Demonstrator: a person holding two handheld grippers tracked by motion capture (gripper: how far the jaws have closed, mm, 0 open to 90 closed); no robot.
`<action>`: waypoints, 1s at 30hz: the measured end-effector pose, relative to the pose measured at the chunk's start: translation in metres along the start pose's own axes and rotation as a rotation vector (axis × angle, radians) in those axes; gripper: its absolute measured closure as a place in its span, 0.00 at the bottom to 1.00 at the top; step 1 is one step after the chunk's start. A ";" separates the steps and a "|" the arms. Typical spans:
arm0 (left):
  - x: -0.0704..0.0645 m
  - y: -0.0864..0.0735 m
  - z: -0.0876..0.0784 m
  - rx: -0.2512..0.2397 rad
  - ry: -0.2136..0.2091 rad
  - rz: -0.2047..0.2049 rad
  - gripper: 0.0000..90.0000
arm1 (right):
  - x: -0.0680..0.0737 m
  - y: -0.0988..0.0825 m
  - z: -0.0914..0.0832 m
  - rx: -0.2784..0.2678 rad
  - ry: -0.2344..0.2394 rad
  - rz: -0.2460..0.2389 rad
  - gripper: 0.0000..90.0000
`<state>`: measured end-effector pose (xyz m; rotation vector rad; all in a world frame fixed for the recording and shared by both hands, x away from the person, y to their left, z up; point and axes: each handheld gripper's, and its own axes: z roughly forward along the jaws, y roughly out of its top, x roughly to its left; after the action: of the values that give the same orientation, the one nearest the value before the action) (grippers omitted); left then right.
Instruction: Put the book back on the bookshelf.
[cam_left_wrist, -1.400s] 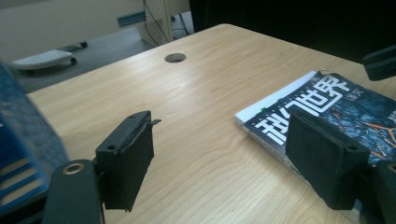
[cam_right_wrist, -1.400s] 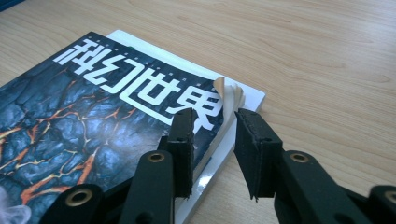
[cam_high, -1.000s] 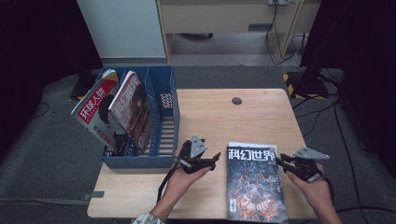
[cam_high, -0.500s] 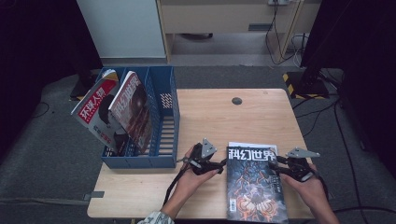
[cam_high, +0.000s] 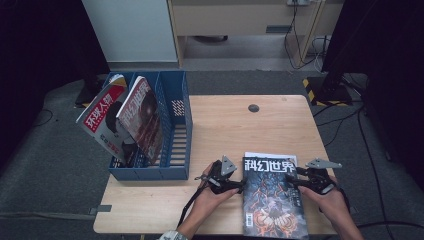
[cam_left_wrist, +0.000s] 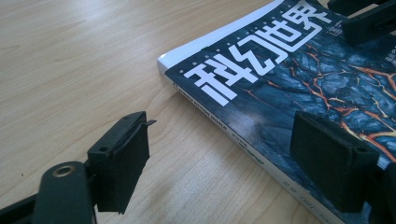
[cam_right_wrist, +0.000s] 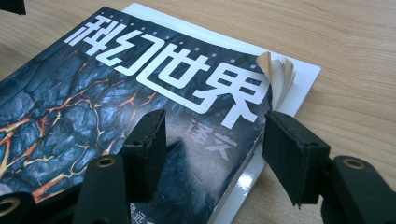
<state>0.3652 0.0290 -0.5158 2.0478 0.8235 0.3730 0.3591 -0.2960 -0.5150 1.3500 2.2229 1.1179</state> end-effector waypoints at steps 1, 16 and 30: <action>0.000 0.000 0.000 0.002 -0.002 -0.001 0.22 | 0.000 0.000 0.000 0.000 0.002 0.002 0.44; 0.005 -0.001 0.014 0.029 -0.056 -0.077 0.20 | 0.003 0.004 0.006 0.004 0.029 -0.010 0.41; 0.004 -0.003 0.027 0.047 -0.156 -0.150 0.16 | 0.005 0.004 0.008 0.008 0.036 -0.018 0.37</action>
<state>0.3814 0.0160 -0.5335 2.0140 0.8900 0.1095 0.3639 -0.2871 -0.5168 1.3206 2.2629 1.1361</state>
